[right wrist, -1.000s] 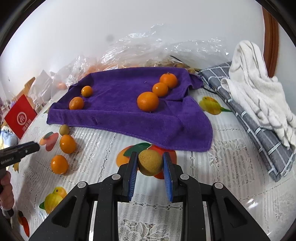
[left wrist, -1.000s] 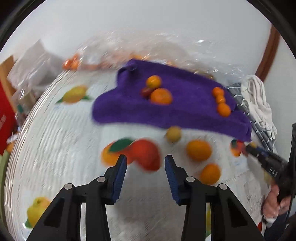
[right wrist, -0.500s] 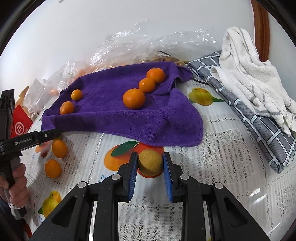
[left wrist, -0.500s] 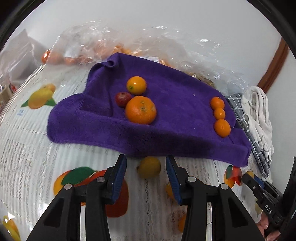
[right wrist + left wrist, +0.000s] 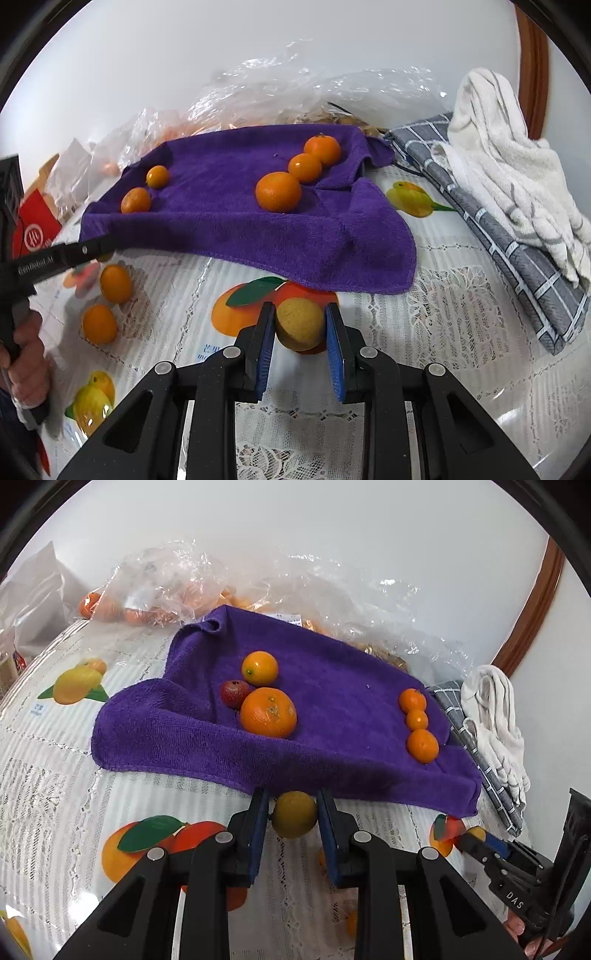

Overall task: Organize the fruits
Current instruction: 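Grasp a small yellow-green fruit with the left tool while the right tool holds its fruit, then carry both yellow-green fruits onto the purple towel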

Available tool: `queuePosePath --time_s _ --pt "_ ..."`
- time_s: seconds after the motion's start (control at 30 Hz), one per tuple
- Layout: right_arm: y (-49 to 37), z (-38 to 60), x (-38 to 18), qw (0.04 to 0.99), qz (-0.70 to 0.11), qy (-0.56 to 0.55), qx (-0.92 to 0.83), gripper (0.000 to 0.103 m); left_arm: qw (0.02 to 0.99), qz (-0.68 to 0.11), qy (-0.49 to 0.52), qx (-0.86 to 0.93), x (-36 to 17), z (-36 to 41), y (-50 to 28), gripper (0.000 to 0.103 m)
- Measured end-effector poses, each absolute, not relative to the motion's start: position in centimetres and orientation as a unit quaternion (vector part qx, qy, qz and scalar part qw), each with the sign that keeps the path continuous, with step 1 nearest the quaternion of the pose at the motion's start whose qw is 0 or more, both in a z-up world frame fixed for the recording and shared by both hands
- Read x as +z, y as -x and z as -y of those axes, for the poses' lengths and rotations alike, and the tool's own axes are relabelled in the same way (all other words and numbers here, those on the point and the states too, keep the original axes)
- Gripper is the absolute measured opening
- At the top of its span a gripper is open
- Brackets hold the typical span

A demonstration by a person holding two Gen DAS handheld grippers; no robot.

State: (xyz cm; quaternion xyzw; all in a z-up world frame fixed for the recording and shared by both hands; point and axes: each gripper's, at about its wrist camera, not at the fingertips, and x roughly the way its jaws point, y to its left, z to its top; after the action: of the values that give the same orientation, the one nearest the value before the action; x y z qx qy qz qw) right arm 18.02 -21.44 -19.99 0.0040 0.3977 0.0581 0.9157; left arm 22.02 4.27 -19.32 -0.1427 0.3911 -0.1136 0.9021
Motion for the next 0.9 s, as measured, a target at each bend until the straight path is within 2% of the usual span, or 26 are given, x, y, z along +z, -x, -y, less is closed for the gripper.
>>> queuePosePath --time_s 0.33,0.5,0.9 --pt "-18.2 22.3 -20.2 0.911 -0.408 -0.022 0.052 0.027 0.907 -0.357 0.176 -0.134 -18.0 -5.1 -21.2 0.026" --pt "-17.7 21.6 -19.8 0.918 -0.392 -0.006 0.058 0.027 0.933 -0.305 0.151 -0.119 -16.4 -4.8 -19.9 0.026" --pt "-17.1 21.7 -19.5 0.924 -0.378 -0.006 0.063 0.027 0.947 -0.264 0.148 -0.109 -15.2 -5.2 -19.0 0.026"
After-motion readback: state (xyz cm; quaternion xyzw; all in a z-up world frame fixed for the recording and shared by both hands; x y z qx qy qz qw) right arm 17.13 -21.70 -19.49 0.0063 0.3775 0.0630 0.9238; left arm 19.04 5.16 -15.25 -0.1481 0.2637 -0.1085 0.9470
